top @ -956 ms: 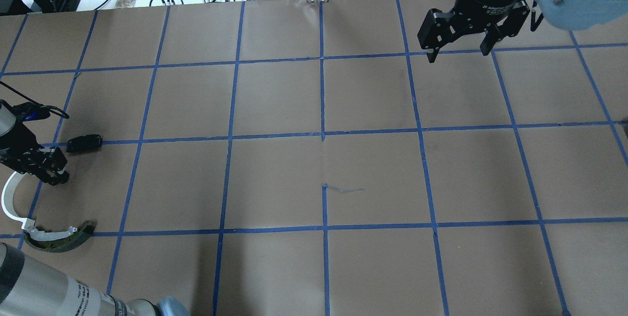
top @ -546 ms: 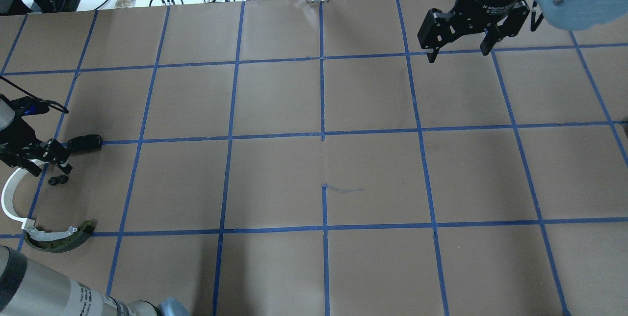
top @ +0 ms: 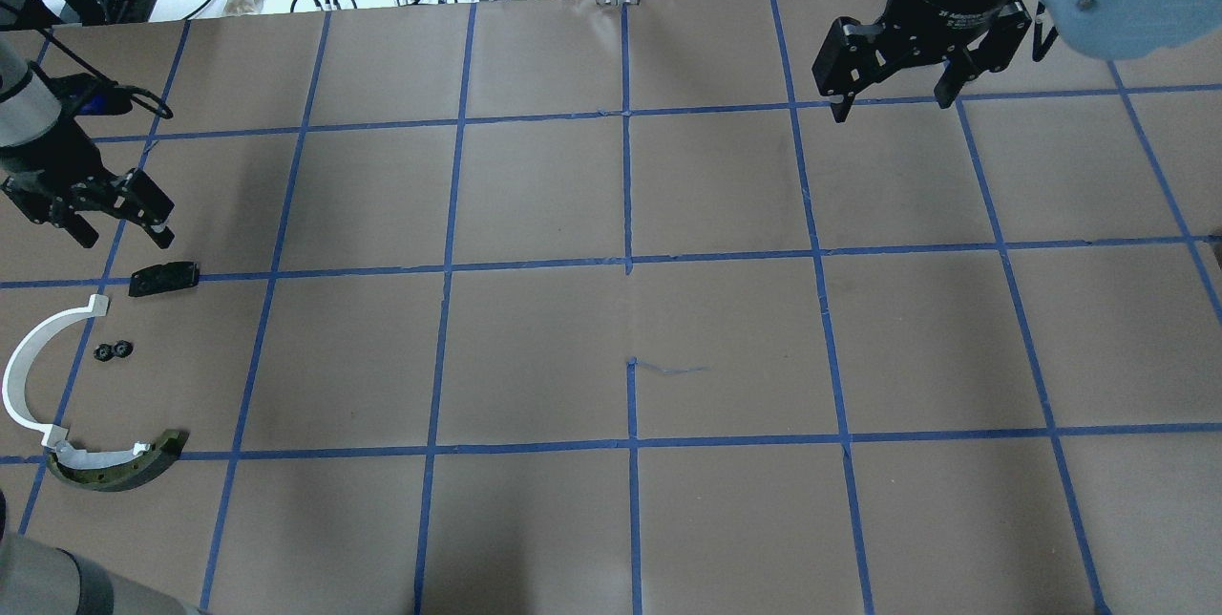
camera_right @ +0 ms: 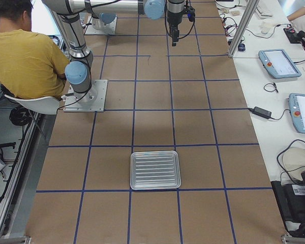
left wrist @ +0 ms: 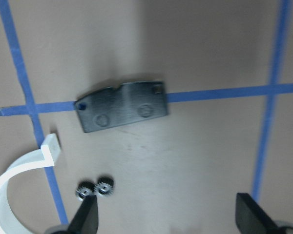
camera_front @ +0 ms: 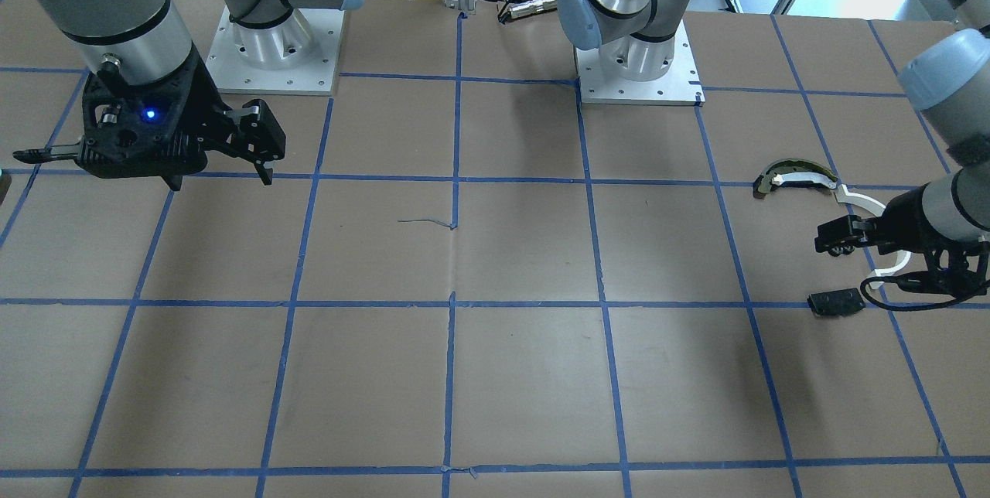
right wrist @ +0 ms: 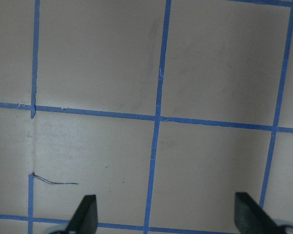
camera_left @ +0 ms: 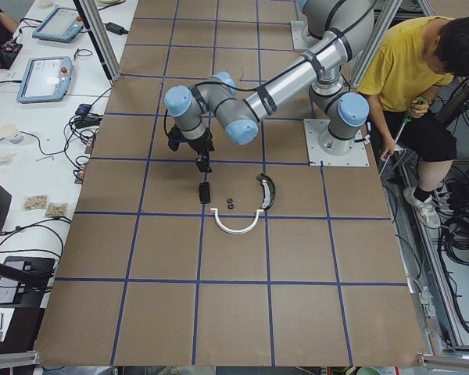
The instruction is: Place bearing gear from tray to pile
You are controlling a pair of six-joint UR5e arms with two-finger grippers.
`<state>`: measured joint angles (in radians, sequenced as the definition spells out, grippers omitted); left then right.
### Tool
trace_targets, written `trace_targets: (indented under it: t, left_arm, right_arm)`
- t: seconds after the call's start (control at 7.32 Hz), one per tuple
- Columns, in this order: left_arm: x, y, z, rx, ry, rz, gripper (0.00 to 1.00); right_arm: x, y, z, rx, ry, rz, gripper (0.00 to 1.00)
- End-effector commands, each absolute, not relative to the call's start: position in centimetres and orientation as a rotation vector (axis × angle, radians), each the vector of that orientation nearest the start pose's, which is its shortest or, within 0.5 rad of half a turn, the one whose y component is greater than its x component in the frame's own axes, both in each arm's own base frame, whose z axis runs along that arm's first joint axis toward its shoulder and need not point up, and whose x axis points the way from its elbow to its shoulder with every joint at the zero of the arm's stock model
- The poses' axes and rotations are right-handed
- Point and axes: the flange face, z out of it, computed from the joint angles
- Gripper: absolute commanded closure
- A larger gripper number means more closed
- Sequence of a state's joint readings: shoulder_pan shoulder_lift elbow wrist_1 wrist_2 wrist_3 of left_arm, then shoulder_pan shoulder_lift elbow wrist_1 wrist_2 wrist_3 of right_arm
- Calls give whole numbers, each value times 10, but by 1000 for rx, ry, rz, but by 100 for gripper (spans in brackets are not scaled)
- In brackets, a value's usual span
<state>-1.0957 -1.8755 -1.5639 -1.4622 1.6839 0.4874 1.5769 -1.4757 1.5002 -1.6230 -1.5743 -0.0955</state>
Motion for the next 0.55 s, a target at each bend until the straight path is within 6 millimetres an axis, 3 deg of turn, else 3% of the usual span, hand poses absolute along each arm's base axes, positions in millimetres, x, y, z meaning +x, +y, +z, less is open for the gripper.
trace_targets:
  t: [0.0, 0.14, 0.27, 0.41]
  left_arm:
    - [58, -575, 427, 39, 3124, 170, 0]
    - [7, -568, 453, 139, 3108, 99, 0]
    - [-33, -553, 470, 52, 3112, 58, 0]
    - [-68, -540, 473, -100, 3104, 59, 0]
  right_arm:
    - [135, -534, 479, -154, 3142, -46, 0]
    - [135, -534, 479, -157, 3142, -46, 0]
    - [135, -534, 479, -154, 3142, -43, 0]
    - [131, -535, 479, -147, 3142, -43, 0]
